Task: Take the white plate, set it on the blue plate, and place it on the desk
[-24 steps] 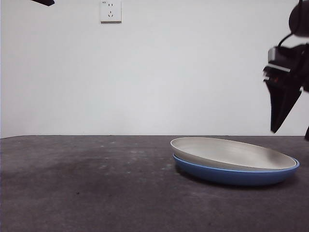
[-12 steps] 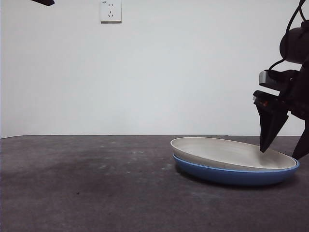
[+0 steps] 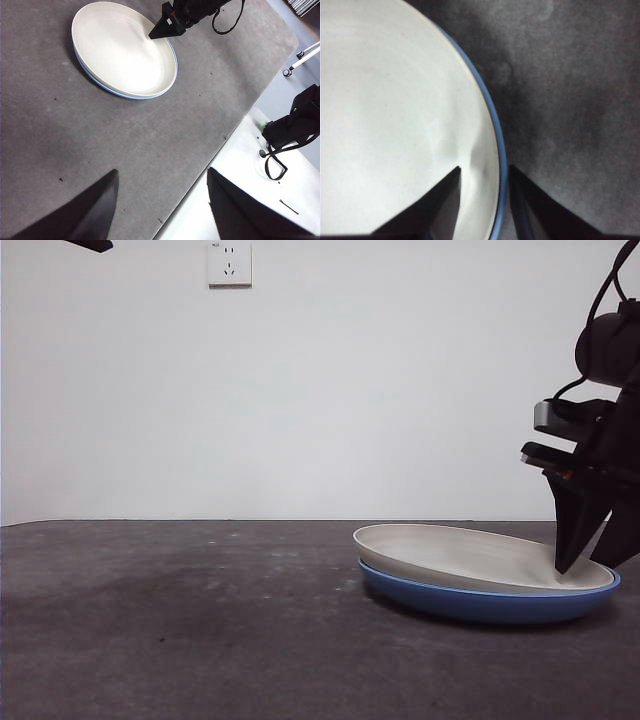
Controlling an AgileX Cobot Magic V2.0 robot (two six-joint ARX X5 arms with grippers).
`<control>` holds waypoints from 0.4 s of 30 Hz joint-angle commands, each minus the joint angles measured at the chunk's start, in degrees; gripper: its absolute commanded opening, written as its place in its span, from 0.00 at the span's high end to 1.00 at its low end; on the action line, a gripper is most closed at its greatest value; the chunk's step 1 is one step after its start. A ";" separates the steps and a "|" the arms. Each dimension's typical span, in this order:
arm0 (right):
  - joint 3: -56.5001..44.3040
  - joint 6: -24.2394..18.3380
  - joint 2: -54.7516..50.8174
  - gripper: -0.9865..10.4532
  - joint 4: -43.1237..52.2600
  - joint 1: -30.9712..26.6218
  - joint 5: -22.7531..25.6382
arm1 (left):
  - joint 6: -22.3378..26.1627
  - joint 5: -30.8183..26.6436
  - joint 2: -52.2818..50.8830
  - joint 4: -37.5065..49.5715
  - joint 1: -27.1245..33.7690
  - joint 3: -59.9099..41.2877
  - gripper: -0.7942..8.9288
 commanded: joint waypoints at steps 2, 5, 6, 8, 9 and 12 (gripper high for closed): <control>0.35 0.63 1.53 0.87 0.44 0.13 0.02 | 0.28 0.28 0.22 0.57 -0.31 0.55 0.63; 0.35 0.63 1.51 0.90 0.50 0.13 0.22 | 0.28 0.28 0.20 0.59 -0.31 0.55 0.63; 0.35 0.66 1.51 0.90 0.44 0.13 0.28 | 0.28 0.28 0.20 0.59 -0.31 0.55 0.63; 0.35 0.68 1.38 0.90 0.35 0.09 0.48 | 0.28 0.28 0.22 0.59 -0.31 0.55 0.63; 0.35 0.76 1.20 0.90 0.31 0.07 0.48 | 0.28 0.28 0.22 0.59 -0.31 0.55 0.63; 0.39 1.55 0.22 0.90 0.39 0.07 0.50 | 0.28 0.28 0.22 0.61 -0.31 0.55 0.63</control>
